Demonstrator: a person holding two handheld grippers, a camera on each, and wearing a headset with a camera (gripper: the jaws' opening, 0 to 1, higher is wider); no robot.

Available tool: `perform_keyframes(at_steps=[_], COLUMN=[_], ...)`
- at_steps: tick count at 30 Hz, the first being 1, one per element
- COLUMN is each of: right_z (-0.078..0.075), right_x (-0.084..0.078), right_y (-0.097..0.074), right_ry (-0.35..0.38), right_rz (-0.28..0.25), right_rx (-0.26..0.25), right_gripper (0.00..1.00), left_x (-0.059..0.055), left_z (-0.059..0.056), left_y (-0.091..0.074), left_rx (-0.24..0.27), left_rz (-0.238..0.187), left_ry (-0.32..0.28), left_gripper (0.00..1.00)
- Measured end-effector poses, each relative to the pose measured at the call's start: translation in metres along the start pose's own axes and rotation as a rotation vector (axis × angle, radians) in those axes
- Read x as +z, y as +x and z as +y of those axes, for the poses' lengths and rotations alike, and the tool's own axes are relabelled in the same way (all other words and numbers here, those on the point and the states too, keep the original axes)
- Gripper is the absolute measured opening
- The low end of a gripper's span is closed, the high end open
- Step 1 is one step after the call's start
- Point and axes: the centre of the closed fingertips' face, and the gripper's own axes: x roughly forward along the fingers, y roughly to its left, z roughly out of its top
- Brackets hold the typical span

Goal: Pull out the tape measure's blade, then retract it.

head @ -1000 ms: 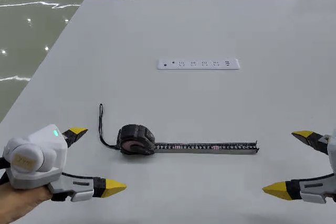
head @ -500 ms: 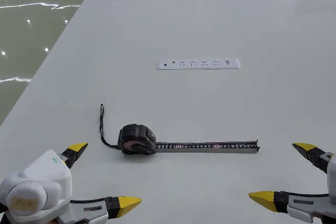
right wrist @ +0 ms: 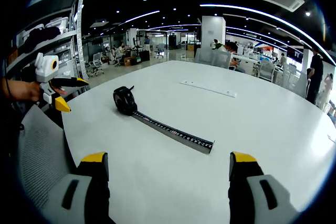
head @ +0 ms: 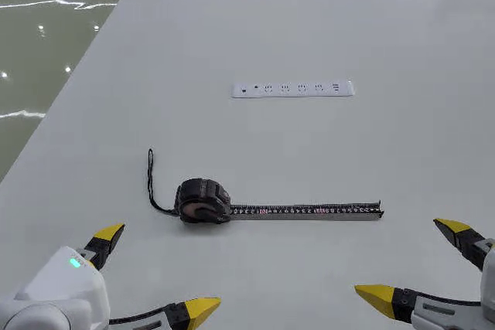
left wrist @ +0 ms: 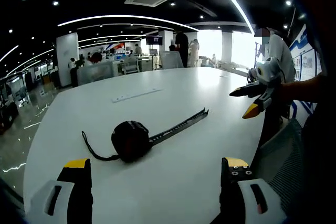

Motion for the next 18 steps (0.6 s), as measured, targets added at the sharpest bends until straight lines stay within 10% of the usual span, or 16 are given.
perform_keyframes(at_steps=[18], right_z=[0.034], right_x=[-0.004], right_y=[0.004], right_ry=[0.031], right_rz=[-0.007], right_rx=[-0.005], right_gripper=[0.96], left_x=[0.006], left_z=[-0.008], left_y=[-0.004], left_rx=[0.077], left_rz=[-0.025], left_ry=[-0.063], left_gripper=[1.0])
